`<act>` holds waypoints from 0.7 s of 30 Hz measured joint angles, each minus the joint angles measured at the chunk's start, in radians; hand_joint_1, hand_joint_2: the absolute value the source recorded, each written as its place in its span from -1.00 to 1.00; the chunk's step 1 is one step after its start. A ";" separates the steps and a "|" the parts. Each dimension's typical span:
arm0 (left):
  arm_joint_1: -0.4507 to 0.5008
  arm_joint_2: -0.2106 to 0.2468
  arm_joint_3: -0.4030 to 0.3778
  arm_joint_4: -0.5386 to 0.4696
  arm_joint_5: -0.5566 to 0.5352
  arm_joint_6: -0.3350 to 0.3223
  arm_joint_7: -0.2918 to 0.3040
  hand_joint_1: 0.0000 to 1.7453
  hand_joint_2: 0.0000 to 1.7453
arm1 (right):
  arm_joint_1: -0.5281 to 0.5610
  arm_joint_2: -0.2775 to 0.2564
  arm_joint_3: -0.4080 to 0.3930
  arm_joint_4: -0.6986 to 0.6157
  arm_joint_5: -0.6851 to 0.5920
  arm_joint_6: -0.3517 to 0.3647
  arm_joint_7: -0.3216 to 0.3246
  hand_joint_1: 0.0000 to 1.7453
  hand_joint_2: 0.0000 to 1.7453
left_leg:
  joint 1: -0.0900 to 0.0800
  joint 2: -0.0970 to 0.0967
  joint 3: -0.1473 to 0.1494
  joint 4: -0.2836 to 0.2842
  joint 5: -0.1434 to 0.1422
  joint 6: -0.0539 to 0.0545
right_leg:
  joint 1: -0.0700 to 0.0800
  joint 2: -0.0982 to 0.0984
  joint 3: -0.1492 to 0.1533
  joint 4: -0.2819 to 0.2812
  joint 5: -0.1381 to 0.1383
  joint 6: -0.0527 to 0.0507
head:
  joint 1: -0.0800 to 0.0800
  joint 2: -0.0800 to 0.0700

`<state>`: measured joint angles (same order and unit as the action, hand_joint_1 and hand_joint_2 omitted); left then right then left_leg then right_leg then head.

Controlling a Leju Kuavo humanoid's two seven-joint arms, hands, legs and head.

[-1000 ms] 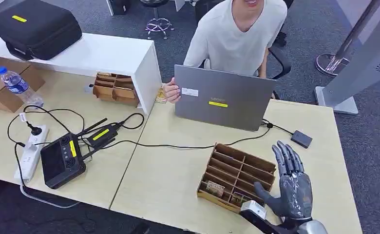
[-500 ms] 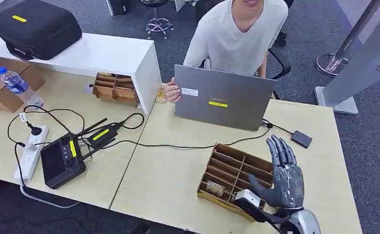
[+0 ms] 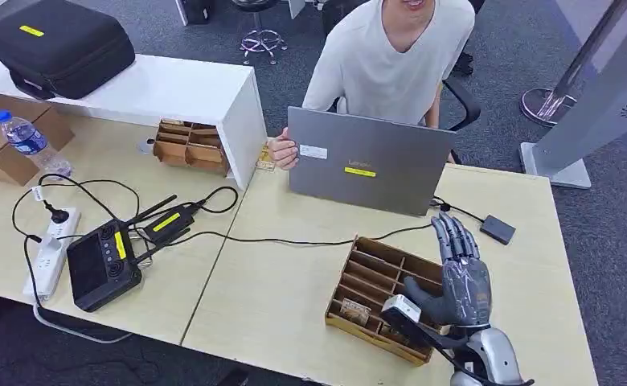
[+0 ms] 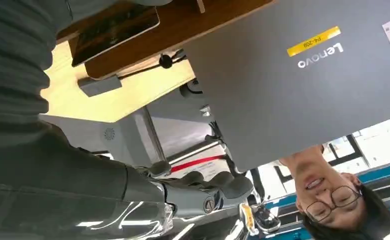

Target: Pass the card to the sensor for recognition and then transmit it.

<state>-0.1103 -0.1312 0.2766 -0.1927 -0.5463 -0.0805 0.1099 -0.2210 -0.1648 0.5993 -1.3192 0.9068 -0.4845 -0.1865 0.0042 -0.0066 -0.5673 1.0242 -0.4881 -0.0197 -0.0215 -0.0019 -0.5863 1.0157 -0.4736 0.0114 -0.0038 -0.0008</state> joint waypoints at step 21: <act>-0.001 0.000 0.000 0.000 0.000 0.004 0.001 -1.00 1.00 | -0.018 0.003 0.007 0.043 -0.003 -0.001 -0.002 -1.00 1.00 | 0.000 0.000 0.000 0.000 0.000 0.000 | 0.000 0.000 0.000 0.000 0.000 0.000 | 0.000 0.000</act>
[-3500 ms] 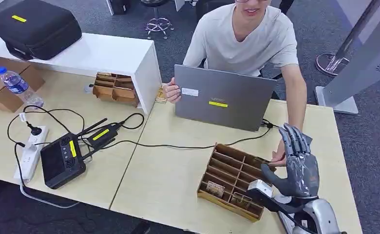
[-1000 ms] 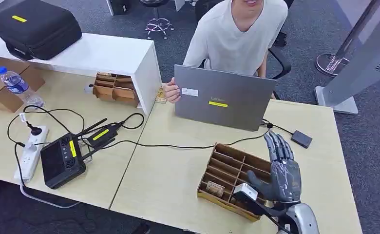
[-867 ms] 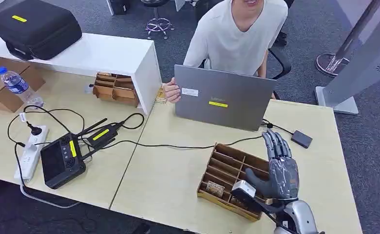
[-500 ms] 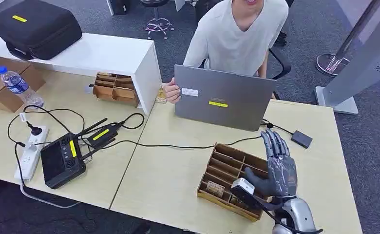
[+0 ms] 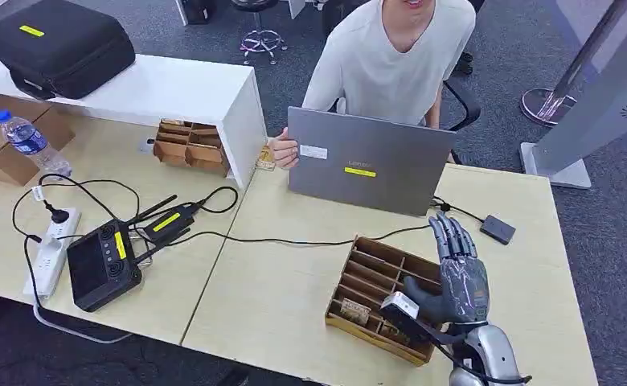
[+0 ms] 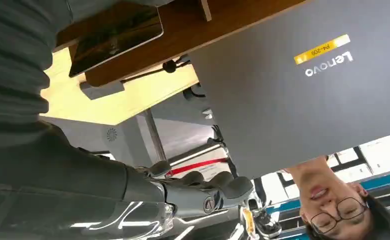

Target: Pass the card to the sensor for recognition and then transmit it.

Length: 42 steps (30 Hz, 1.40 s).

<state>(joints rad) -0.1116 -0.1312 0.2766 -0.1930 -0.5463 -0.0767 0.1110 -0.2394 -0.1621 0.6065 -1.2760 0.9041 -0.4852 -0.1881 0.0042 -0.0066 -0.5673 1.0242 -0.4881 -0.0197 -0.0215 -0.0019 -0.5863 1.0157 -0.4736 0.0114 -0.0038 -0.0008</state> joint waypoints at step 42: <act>0.005 0.000 0.035 0.000 0.009 0.021 -0.004 -1.00 1.00 | 0.135 -0.078 -0.080 -0.143 0.009 -0.034 0.033 1.00 1.00 | 0.000 0.000 0.000 0.000 0.000 0.000 | 0.000 0.000 0.000 0.000 0.000 0.000 | 0.000 0.000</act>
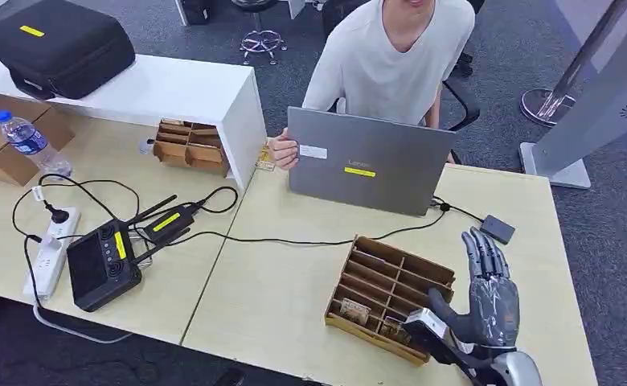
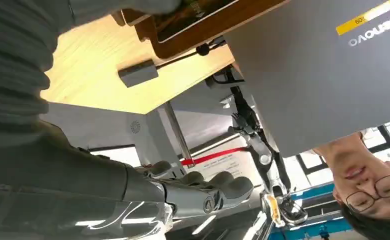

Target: Pass the card to the sensor for recognition and then transmit it.

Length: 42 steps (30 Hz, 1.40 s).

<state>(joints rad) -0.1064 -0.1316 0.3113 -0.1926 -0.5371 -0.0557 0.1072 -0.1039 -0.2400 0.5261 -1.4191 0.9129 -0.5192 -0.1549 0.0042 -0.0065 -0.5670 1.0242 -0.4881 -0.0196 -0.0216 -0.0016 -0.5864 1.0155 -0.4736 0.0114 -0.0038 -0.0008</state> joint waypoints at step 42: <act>0.000 0.000 0.016 0.000 -0.018 -0.003 -0.007 -1.00 1.00 | 0.041 -0.017 -0.045 -0.114 0.019 0.002 -0.035 -1.00 1.00 | 0.000 0.000 0.000 0.000 0.000 0.000 | 0.000 0.000 0.000 0.000 0.000 0.000 | 0.000 0.000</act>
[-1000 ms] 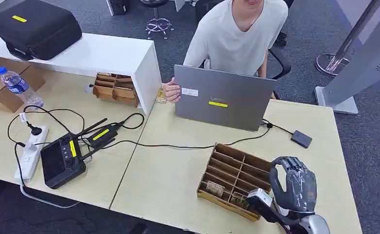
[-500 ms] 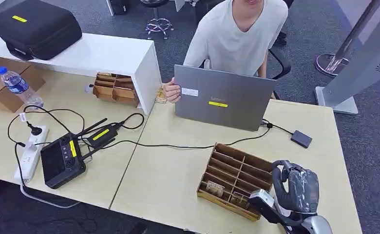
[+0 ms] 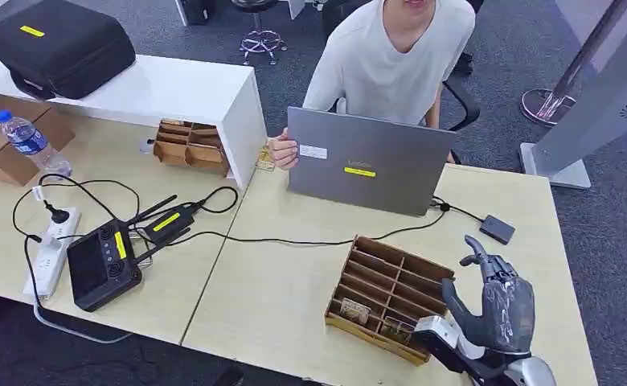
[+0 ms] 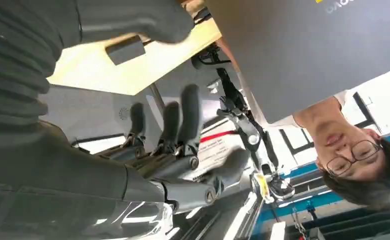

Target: Pass the card to the sensor for recognition and then transmit it.

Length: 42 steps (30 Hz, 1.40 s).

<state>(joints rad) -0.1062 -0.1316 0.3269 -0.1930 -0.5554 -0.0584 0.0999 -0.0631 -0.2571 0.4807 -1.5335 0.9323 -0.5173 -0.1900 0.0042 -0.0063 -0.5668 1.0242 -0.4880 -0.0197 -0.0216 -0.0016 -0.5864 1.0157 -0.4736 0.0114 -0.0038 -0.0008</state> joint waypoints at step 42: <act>0.010 -0.009 0.067 0.000 0.002 0.018 -0.021 -1.00 1.00 | 0.014 -0.370 -0.008 -0.338 -0.042 0.395 0.175 -1.00 1.00 | 0.000 0.000 0.000 0.000 -0.001 0.001 | 0.000 0.000 0.000 0.000 0.000 0.000 | 0.000 0.000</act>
<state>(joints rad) -0.0964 -0.1404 0.3937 -0.1926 -0.5539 -0.0408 0.0793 -0.0487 -0.6271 0.4727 -1.8715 0.8900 -0.1221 -0.0145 0.0038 -0.0059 -0.5669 1.0244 -0.4889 -0.0184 -0.0219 -0.0013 -0.5861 1.0155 -0.4736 0.0114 -0.0042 -0.0008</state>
